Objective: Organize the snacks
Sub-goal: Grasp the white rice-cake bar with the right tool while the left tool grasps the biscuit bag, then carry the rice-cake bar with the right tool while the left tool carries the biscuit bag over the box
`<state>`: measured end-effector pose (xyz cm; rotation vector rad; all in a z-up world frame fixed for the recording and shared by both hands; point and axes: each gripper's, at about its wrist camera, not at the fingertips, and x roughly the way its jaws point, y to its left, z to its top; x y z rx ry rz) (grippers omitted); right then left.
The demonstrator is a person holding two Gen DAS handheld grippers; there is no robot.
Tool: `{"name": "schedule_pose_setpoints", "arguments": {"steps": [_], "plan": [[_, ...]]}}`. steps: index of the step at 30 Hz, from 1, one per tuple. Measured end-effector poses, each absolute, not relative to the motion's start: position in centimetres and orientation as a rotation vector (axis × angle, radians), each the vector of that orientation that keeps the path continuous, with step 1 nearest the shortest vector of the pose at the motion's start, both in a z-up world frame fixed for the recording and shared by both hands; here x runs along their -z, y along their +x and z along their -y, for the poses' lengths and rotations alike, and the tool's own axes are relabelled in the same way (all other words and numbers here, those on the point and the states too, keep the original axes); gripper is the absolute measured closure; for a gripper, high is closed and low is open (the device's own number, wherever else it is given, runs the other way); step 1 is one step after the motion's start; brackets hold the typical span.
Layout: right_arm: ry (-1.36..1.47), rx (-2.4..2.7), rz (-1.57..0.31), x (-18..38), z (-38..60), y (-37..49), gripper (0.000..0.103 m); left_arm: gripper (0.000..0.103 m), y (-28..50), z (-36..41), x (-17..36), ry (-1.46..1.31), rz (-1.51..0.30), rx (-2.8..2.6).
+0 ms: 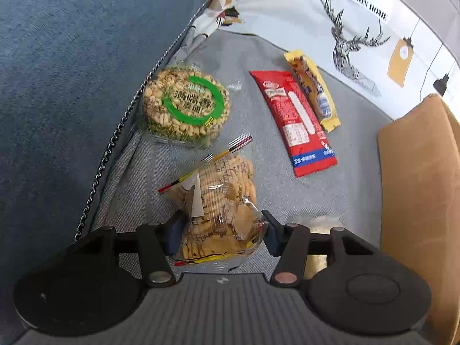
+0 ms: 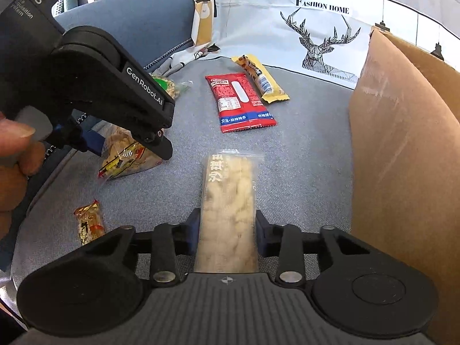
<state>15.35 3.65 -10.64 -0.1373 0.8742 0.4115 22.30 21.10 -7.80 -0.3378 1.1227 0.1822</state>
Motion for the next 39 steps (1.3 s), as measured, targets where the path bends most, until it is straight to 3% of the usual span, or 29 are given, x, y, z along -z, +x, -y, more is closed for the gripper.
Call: {"name": "schedule_pose_setpoints", "arguments": {"steps": [18, 39], "plan": [[-0.124, -0.445, -0.687, 6.7, -1.7, 12.2, 0.065, 0.043, 13.4, -18.8, -0.3, -0.357, -0.705, -0.150], [-0.014, -0.474, -0.409, -6.7, 9.3, 14.3, 0.065, 0.043, 13.3, -13.9, -1.8, -0.327, -0.609, -0.058]]}}
